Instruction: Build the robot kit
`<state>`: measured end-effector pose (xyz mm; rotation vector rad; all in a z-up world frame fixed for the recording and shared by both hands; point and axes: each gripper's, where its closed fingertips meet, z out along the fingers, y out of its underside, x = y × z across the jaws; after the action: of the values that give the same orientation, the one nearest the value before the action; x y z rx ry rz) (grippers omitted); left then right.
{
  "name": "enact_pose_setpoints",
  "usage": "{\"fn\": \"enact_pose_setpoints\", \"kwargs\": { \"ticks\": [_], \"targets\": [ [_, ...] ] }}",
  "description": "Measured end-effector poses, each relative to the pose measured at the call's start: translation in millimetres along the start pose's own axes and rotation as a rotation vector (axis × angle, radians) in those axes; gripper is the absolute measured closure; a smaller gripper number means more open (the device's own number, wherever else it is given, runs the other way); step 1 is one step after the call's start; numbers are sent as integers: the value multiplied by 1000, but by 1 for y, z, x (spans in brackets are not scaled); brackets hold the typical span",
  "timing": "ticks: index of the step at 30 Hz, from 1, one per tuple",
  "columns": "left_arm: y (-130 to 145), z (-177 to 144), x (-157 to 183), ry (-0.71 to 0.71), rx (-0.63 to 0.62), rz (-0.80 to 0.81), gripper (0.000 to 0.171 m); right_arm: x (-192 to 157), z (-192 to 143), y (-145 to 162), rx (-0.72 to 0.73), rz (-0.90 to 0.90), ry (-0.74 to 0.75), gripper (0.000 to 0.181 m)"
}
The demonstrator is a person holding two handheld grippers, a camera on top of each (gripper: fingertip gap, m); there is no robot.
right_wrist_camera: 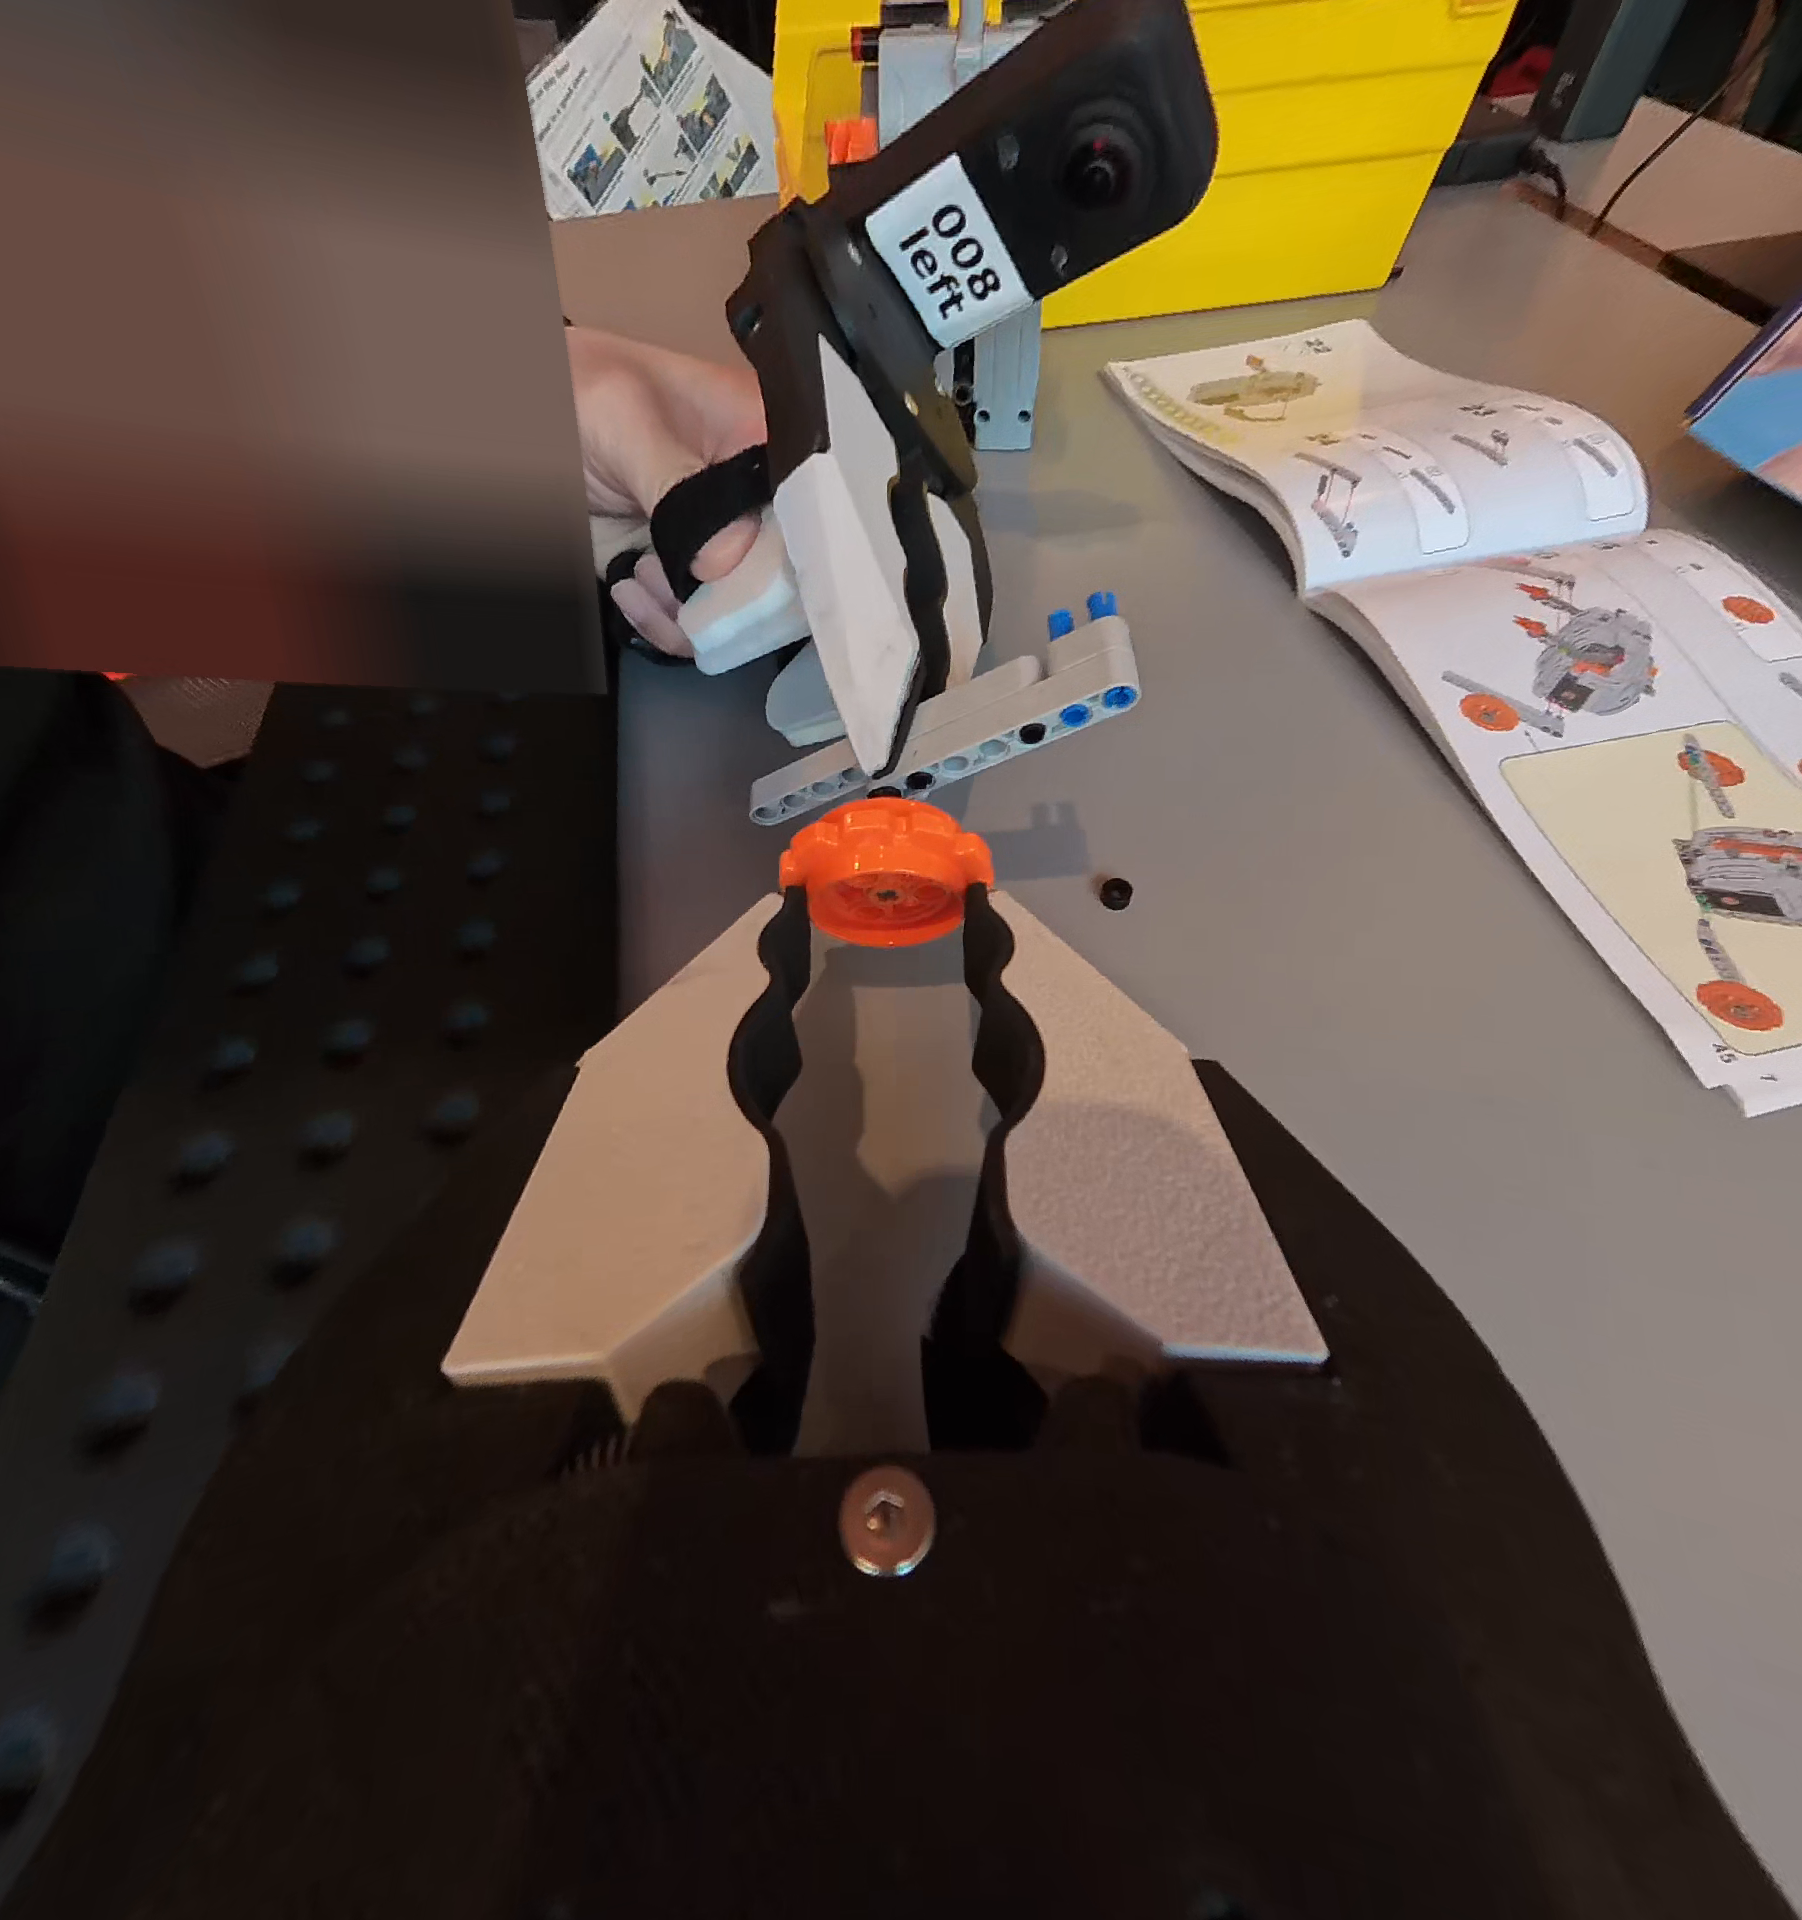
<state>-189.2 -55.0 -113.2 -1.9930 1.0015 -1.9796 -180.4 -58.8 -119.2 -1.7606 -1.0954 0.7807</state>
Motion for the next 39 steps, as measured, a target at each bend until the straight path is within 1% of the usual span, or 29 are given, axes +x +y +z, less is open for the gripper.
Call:
{"fn": "enact_pose_setpoints", "kwargs": {
  "ticks": [18,25,33,35,38,39],
  "targets": [
    [3,3,-3,-34,-17,23,164,0,2,2,-23,2,0,155],
    [4,4,-7,-77,-30,35,164,2,5,7,-61,-8,15,155],
    [5,6,-9,-93,-40,38,164,1,7,9,-79,-14,19,155],
    [0,5,-8,-76,-7,26,164,3,7,6,-55,0,25,155],
    [-17,0,-2,-12,84,-2,166,11,7,-7,37,129,4,153],
    [-20,-1,-1,0,90,-6,166,12,7,-10,57,157,-6,153]
  ]
}}
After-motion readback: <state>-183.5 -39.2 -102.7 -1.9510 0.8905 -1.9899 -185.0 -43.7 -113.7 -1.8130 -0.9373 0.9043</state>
